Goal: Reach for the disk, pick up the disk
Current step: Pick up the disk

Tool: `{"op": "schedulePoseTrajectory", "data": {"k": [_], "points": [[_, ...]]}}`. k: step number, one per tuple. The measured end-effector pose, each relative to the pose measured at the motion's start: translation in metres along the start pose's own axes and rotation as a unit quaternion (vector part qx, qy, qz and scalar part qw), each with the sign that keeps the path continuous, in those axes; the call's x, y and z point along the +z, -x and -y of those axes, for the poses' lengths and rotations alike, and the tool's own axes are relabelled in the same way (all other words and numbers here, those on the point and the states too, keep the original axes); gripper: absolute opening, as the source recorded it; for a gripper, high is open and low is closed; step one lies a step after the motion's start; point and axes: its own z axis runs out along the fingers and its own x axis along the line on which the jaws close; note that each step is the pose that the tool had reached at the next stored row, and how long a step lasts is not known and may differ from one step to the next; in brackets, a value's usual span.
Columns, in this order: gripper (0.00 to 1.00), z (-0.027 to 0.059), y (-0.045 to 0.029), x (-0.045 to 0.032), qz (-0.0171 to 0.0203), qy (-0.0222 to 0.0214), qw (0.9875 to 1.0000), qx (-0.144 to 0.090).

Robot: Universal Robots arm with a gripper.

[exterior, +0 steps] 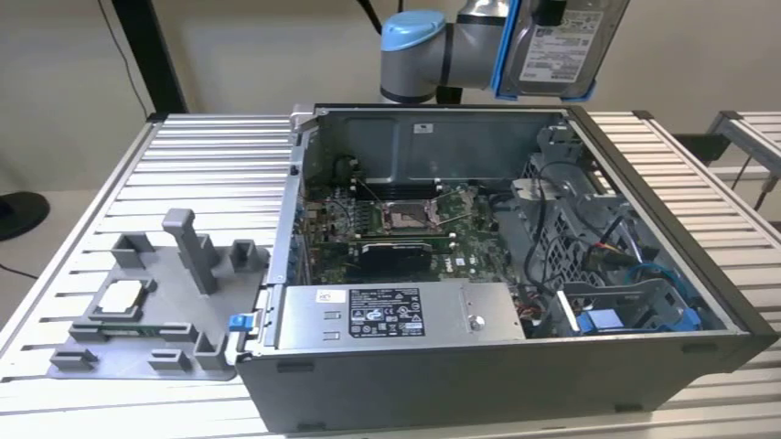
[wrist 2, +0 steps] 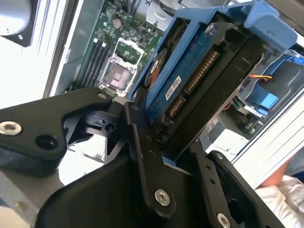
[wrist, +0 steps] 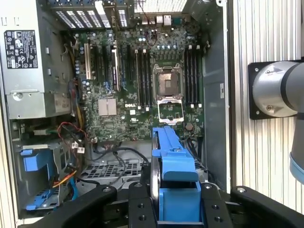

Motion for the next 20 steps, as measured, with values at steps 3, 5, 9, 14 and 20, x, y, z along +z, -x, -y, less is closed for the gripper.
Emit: {"op": "schedulePoseTrajectory", "data": {"k": [3, 5, 9, 14, 20], "points": [[0.0, 0.0003, -0.0004, 0.0062, 0.0, -0.0001, 1.0, 0.0], [0.0, 0.0014, -0.0006, 0.0097, -0.0002, -0.0001, 1.0, 0.0], [0.0, 0.0037, -0.0007, 0.0119, -0.0005, -0.0001, 1.0, 0.0], [0.0, 0.004, -0.0007, 0.0119, -0.0005, -0.0001, 1.0, 0.0], [0.0, 0.004, -0.0007, 0.0119, -0.0005, -0.0001, 1.0, 0.0]]}}
